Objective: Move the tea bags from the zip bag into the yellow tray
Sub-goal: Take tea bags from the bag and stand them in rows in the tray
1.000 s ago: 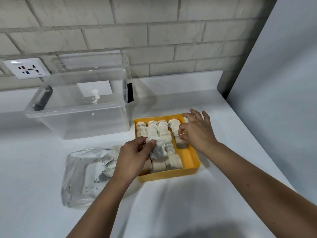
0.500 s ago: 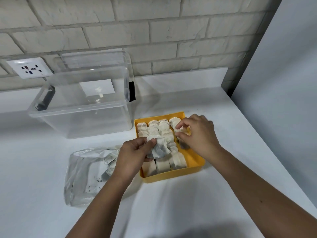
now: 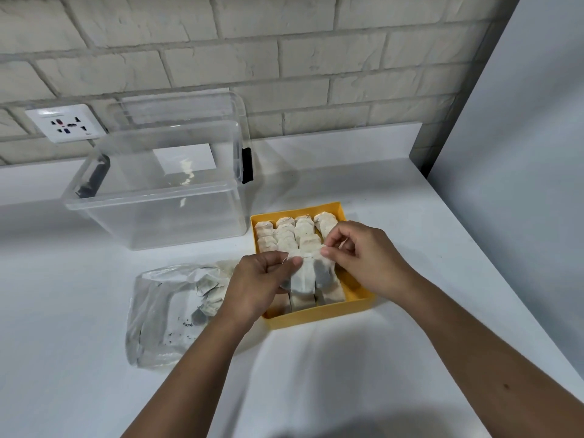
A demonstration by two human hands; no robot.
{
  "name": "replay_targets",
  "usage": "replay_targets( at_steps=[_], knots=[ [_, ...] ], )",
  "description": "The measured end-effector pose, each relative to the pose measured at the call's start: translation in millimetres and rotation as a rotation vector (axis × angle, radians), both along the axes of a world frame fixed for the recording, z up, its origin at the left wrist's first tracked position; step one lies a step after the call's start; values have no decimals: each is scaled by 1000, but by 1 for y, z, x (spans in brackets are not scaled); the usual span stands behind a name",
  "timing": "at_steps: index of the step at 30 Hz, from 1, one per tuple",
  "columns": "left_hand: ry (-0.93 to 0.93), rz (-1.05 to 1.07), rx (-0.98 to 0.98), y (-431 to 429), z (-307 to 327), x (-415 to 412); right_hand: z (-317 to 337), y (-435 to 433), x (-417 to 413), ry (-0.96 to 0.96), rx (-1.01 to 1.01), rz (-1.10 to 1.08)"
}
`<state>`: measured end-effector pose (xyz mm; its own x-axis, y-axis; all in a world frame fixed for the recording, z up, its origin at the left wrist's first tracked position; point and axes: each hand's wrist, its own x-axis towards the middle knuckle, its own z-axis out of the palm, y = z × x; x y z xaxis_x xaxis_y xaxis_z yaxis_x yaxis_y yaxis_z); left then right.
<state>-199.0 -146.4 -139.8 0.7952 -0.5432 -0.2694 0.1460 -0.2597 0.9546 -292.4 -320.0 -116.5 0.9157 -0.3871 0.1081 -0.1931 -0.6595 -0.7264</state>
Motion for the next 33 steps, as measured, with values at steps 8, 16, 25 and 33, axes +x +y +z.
replay_targets(
  at_steps=[8,16,25,33],
  knots=[
    [-53,28,68,0,-6,0,-1,-18,-28,233,-167,-15],
    [-130,36,108,1,-8,4,-34,-26,0,225,-619,-170],
    [-117,31,79,1,-10,8,-39,-31,24,282,-726,-259],
    [-33,56,-2,-1,-6,6,-24,-11,10,-111,-312,-203]
  ],
)
